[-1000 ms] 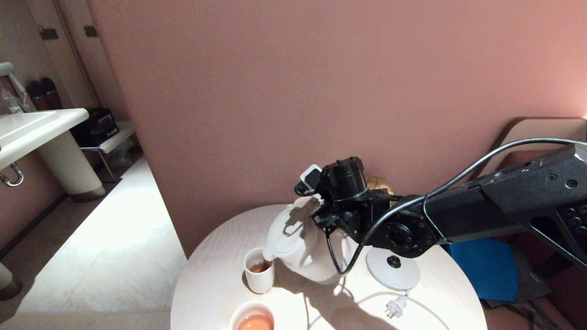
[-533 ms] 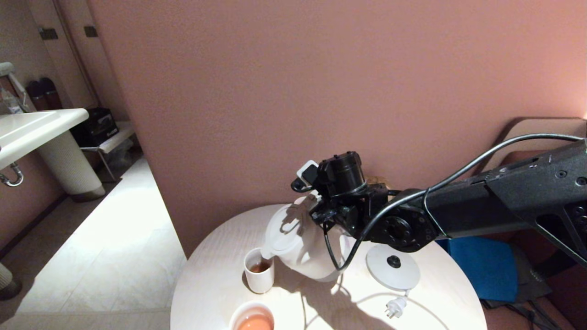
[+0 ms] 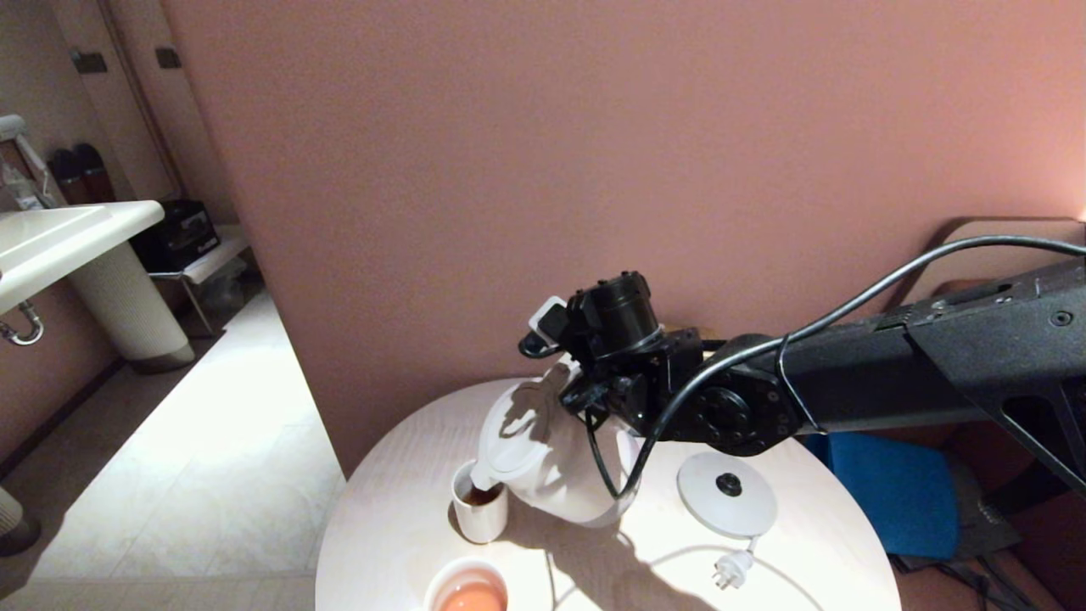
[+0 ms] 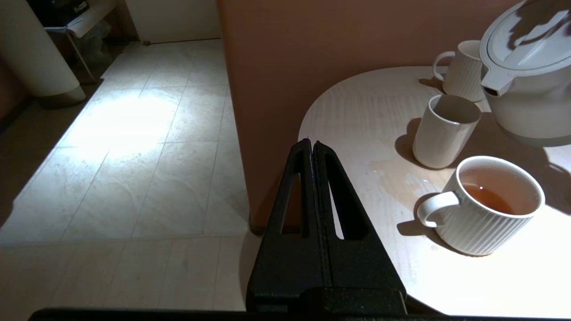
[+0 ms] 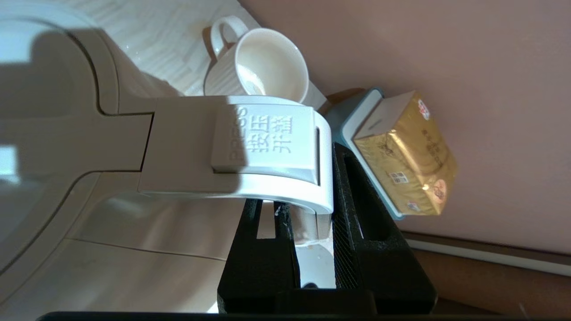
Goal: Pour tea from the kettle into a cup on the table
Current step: Pour water into the cup
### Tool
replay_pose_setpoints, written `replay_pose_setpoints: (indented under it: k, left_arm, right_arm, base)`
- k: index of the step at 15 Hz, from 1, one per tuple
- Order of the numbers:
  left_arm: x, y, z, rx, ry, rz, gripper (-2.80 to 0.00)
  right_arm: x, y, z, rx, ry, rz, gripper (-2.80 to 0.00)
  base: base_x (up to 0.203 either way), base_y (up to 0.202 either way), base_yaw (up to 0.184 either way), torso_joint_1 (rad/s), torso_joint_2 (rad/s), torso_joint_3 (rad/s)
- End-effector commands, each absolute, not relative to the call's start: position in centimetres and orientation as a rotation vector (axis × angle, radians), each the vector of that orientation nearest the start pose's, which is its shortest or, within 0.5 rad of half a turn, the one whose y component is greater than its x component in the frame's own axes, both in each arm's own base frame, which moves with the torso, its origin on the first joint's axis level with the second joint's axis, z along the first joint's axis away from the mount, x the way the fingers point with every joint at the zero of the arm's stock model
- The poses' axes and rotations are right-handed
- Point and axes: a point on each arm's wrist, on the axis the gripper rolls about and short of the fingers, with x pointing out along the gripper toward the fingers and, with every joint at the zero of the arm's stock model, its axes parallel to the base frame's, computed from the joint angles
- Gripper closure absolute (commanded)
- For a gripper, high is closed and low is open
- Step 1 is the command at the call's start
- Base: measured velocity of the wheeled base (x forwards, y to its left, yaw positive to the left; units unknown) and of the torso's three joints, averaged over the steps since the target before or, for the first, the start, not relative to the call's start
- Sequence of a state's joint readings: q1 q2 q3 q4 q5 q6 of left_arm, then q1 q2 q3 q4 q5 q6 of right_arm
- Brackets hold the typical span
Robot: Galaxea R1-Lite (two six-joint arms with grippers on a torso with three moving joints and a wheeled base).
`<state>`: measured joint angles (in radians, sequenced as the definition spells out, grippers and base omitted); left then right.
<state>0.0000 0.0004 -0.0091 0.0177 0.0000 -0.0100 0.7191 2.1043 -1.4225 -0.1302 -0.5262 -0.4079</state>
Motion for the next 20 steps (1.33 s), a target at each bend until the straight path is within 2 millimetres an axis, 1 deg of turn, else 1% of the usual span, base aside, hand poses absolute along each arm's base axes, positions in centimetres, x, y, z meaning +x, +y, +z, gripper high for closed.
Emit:
replay_pose_setpoints:
  k: [1, 11, 14, 20]
  left_arm:
    - [-2.3, 0.0, 7.6, -0.011, 0.011, 0.0, 0.0]
    - [-2.3, 0.0, 7.6, -0.011, 0.011, 0.0, 0.0]
    - [-2.3, 0.0, 7.6, -0.011, 0.009, 0.0, 0.0]
    - [-2.3, 0.0, 7.6, -0.011, 0.009, 0.0, 0.0]
  right_arm:
    - [32.4, 27.1, 15.4, -0.733, 0.411, 0.282, 0.0]
    - [32.6, 27.2, 15.3, -0.767, 0.414, 0.289, 0.0]
    - [32.6, 27.0, 15.1, -0.793, 0.445, 0.292, 0.0]
    - [33.4, 27.5, 16.2, -0.814, 0.447, 0.288, 0.0]
  base:
    - [0.0, 0.0, 0.0, 0.0, 0.0, 0.0]
    - [0.0, 0.0, 0.0, 0.0, 0.0, 0.0]
    - [0.0, 0.0, 0.0, 0.0, 0.0, 0.0]
    - [0.0, 0.0, 0.0, 0.0, 0.0, 0.0]
